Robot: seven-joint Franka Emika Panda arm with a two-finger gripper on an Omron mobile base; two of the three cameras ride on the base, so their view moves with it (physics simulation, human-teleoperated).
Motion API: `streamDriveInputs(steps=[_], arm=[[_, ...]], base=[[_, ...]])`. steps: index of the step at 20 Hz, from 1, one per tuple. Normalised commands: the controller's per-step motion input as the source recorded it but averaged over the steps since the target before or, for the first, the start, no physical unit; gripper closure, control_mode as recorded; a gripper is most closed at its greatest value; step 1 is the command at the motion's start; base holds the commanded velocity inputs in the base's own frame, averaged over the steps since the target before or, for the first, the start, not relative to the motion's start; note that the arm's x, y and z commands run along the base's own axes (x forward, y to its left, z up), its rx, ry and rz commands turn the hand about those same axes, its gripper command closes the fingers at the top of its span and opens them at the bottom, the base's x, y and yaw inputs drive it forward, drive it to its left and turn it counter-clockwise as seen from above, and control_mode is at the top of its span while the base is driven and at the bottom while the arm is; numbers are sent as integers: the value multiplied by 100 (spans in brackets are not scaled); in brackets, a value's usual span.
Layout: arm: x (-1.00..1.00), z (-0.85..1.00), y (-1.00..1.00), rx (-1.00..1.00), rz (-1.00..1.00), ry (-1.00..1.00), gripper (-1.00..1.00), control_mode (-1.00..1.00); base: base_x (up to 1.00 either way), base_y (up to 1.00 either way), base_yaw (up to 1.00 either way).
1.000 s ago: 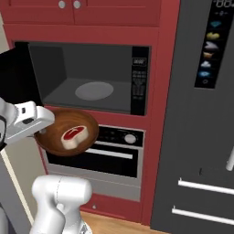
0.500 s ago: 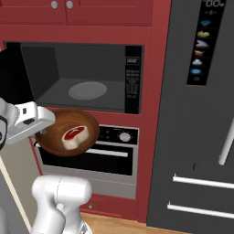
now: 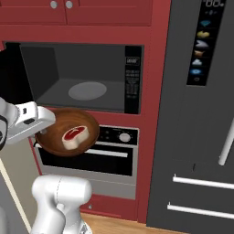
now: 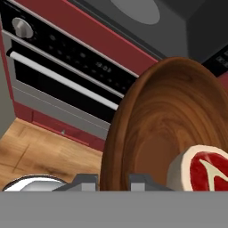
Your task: Remove the orange from the bowl and place it on the small plate. Then place the bowl with only the steak in the microwave, close the door, and press the start button to microwave the steak.
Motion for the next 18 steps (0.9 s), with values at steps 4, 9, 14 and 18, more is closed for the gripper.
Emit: streamDriveInputs(steps=[4,9,14,18], arm=[[0,0,0,0,0,0,100,100],[15,0,0,0,2,0,100,-100],[97,40,8,-1,21,1,100,-100],[88,16,15,-6,34,0,100,-100]], base=[[0,0,0],[1,0,0],[0,0,0],[0,0,0]])
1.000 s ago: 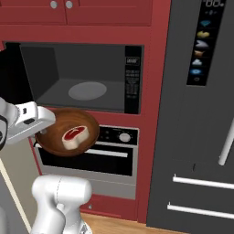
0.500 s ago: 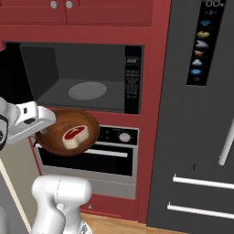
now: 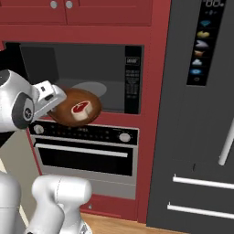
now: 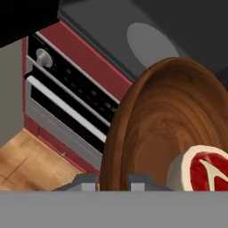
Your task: Remove the orange from the bowl and place it on the small plate. Then place the bowl with only the steak in the microwave, close the door, and press the start button to microwave the steak.
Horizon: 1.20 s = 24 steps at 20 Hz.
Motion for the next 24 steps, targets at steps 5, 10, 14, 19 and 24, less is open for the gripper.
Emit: streamDriveInputs(steps=[5,10,14,19,24], arm=[[96,-5,63,-6,29,11,100,-100],[46,-11,28,-13,17,1,100,-100],[34,-4,-2,-15,14,0,100,-100],[31,-24,0,-15,13,-3,100,-100],[41,-9,1,-9,11,0,100,-100]], base=[[0,0,0],[0,0,0],[0,0,0],[0,0,0],[0,0,0]])
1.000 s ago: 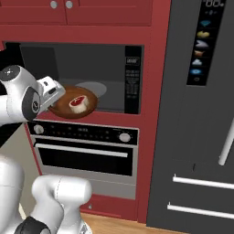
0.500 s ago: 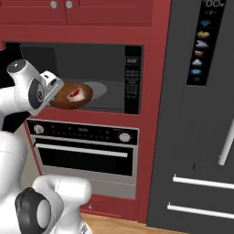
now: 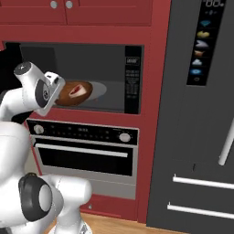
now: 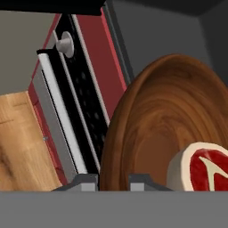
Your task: Remove the orange from the bowl and place it on the small plate. Then place the bowl with only the steak in the microwave, close the door, and press the start button to microwave the steak.
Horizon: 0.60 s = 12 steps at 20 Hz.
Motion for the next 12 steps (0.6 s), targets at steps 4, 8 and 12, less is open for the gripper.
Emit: streamDriveInputs(steps=[4,8,12], arm=[[38,0,0,-2,12,-1,100,-100],[43,0,0,0,11,0,100,-100],[37,0,0,0,2,0,100,-100]], base=[[0,0,0],[0,0,0],[0,0,0]])
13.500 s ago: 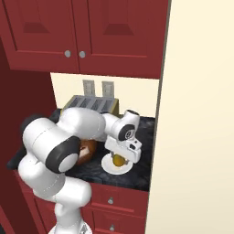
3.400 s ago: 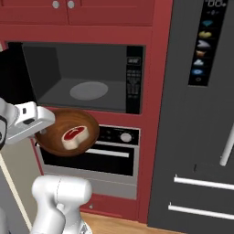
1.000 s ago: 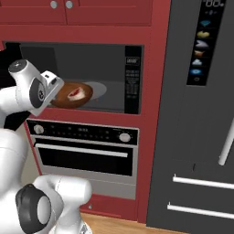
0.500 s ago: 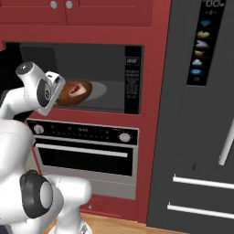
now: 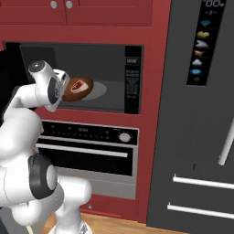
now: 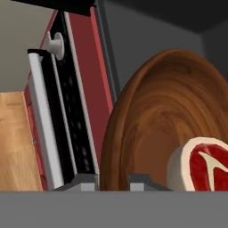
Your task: Remove the orange from the bowl and place it on the small plate. Then place the bowl with only the steak in the microwave, close the door, and press the start button to microwave the steak.
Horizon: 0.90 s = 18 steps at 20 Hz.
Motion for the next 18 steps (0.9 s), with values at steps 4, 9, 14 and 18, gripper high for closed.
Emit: streamDriveInputs(steps=[4,9,14,18], arm=[[46,-2,0,0,0,0,100,-100],[39,-8,0,0,0,0,100,-100],[47,-12,0,0,0,0,100,-100],[36,-23,0,0,0,0,100,-100]], base=[[0,0,0],[0,0,0],[0,0,0],[0,0,0]])
